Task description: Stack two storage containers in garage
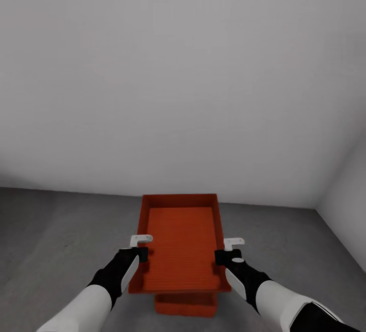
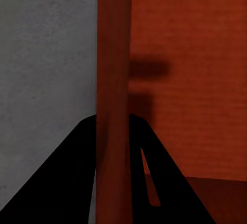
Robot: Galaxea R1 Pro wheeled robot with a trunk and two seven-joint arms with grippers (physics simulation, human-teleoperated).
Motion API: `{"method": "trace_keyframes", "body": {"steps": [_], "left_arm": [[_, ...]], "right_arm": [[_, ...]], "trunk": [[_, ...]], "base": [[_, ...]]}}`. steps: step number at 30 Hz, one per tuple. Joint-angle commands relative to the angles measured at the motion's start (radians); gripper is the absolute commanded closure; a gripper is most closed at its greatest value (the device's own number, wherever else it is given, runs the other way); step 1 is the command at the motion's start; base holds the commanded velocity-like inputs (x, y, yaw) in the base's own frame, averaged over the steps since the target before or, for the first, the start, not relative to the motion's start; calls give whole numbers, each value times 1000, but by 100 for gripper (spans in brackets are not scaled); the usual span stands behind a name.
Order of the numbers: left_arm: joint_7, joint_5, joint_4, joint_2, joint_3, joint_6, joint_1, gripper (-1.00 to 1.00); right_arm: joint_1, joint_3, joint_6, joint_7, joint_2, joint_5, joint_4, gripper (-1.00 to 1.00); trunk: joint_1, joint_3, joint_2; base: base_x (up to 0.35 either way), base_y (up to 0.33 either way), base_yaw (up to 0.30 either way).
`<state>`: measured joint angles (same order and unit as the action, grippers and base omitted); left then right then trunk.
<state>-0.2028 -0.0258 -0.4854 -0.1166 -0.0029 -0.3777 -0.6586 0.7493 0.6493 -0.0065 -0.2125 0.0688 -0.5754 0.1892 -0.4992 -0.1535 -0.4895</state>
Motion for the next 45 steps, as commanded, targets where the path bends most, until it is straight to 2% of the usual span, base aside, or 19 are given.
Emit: {"method": "trace_keyframes", "body": {"steps": [1,21,45], "left_arm": [[-9,17,8,5,-3,-9,0,100],[-10,17,8,5,-2,-9,0,100],[-12,17,7,5,-3,-7,0,100]], "right_arm": [[2,-35,-3,-21,-26,15,3,100],[2,-35,-3,-21,-25,15,3,100],[2,-34,-4,-21,-24,16,3,100]], "trunk": [[-1,-2,-2],[-1,-2,-2],[-1,-2,-2]], "base": [[190,0,-247],[291,0,-224],[10,0,-4]]}}
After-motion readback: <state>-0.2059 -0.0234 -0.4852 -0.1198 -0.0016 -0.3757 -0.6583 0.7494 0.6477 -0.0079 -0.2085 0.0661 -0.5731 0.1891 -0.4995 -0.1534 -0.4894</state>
